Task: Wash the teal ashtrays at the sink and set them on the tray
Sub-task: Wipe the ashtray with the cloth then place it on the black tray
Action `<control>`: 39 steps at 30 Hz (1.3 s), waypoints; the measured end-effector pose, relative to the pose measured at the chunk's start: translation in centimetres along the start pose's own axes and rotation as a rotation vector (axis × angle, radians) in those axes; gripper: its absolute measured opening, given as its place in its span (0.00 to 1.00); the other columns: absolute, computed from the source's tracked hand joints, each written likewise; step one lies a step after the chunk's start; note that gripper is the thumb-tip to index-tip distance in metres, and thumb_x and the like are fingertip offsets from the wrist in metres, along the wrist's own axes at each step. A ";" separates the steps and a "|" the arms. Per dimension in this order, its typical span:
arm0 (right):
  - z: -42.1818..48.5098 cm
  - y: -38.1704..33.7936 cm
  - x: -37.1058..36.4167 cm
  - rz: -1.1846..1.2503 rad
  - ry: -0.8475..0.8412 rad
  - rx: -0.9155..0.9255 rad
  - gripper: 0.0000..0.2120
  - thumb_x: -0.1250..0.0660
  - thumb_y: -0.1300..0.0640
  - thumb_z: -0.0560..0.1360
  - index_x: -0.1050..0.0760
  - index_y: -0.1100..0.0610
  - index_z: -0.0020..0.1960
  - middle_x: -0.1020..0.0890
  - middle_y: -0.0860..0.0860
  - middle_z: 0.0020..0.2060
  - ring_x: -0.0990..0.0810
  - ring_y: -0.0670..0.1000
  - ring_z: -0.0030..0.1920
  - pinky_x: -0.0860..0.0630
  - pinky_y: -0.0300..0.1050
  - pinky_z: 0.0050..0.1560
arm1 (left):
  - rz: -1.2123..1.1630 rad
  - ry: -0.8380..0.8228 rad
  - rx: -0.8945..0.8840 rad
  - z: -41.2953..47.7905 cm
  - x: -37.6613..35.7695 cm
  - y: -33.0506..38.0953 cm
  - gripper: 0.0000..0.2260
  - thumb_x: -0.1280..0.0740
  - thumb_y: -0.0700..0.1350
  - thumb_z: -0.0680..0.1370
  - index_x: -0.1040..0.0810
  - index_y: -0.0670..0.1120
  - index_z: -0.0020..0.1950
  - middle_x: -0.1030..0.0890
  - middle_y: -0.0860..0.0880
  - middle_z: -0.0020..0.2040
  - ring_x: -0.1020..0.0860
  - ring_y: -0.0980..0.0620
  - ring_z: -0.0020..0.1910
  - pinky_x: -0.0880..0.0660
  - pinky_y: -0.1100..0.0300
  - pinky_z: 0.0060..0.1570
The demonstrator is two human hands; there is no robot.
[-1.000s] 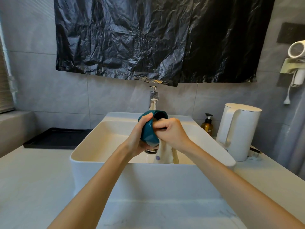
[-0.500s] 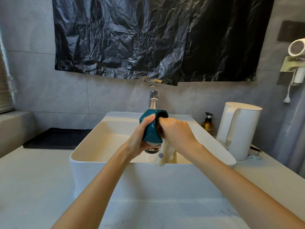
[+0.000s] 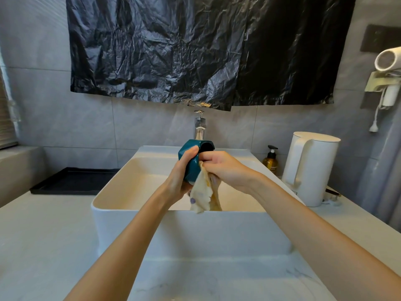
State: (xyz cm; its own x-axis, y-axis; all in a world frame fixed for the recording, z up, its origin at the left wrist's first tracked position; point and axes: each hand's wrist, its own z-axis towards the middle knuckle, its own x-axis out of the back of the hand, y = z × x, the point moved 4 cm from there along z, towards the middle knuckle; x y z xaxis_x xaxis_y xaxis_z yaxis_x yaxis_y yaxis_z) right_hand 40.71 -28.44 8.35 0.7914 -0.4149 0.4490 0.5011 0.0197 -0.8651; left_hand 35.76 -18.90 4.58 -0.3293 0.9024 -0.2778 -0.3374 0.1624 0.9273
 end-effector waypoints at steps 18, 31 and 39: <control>-1.4 -2.1 6.3 -0.197 0.639 0.308 0.07 0.39 0.64 0.78 0.23 0.56 0.49 0.16 0.55 0.42 0.16 0.47 0.35 0.18 0.47 0.36 | -0.191 -0.020 0.067 -0.7 0.1 0.0 0.20 0.39 0.59 0.76 0.24 0.49 0.60 0.19 0.45 0.51 0.20 0.47 0.48 0.22 0.50 0.48; -0.1 0.1 1.4 -1.041 0.258 0.369 0.03 0.43 0.60 0.80 0.35 0.56 0.53 0.25 0.56 0.45 0.25 0.55 0.41 0.22 0.52 0.44 | -0.121 -0.056 0.103 -0.8 -0.3 0.0 0.22 0.35 0.60 0.72 0.22 0.47 0.57 0.22 0.42 0.50 0.23 0.46 0.48 0.25 0.52 0.45; 0.7 0.0 0.2 -0.094 0.282 0.267 0.09 0.38 0.70 0.76 0.34 0.58 0.45 0.19 0.59 0.40 0.18 0.51 0.42 0.21 0.43 0.44 | -0.136 -0.077 0.097 -0.9 -0.5 0.2 0.23 0.38 0.59 0.76 0.25 0.45 0.62 0.20 0.44 0.49 0.20 0.49 0.47 0.22 0.56 0.39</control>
State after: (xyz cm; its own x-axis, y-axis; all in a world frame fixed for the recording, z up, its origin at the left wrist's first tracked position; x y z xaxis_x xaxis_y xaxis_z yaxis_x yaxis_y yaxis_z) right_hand 41.10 -27.88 8.63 0.6291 -0.6588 0.4126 0.6696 0.1896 -0.7182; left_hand 35.01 -19.65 4.67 -0.2166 0.8967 -0.3862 -0.2867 0.3197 0.9031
